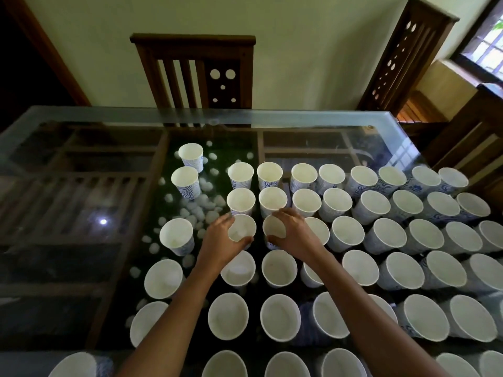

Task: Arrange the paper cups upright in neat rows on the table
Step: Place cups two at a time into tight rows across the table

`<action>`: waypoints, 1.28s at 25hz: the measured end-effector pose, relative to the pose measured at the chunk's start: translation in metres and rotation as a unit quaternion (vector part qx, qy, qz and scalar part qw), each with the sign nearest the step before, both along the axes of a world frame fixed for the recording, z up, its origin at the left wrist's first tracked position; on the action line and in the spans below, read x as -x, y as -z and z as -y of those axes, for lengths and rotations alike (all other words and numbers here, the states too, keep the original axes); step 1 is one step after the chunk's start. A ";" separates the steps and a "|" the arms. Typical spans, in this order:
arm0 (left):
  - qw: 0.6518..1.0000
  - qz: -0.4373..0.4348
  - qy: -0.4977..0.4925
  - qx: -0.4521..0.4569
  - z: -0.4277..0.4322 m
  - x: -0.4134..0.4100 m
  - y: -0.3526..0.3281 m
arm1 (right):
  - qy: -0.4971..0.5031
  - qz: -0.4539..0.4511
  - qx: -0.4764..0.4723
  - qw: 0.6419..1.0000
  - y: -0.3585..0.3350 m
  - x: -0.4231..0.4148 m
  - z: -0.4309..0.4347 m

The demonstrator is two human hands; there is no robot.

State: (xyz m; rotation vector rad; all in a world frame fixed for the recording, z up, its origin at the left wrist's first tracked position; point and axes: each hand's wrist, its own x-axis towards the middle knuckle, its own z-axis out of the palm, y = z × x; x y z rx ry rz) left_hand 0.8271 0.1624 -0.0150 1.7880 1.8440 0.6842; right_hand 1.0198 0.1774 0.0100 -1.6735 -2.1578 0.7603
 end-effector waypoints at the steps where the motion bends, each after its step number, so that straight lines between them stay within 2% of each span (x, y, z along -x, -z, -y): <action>1: 1.000 0.003 0.001 -0.001 0.000 -0.001 -0.001 | 0.000 0.002 0.000 1.000 0.001 0.001 0.000; 14: 1.000 0.028 -0.009 -0.010 0.023 0.007 -0.014 | 0.023 -0.021 -0.020 0.999 -0.006 -0.001 0.033; 24: 0.998 -0.003 0.000 0.064 0.081 0.000 -0.012 | 0.012 0.012 0.014 1.000 0.005 0.006 0.087; 32: 0.998 0.022 0.004 0.058 0.084 -0.005 -0.012 | 0.013 0.024 0.008 1.000 0.004 0.002 0.088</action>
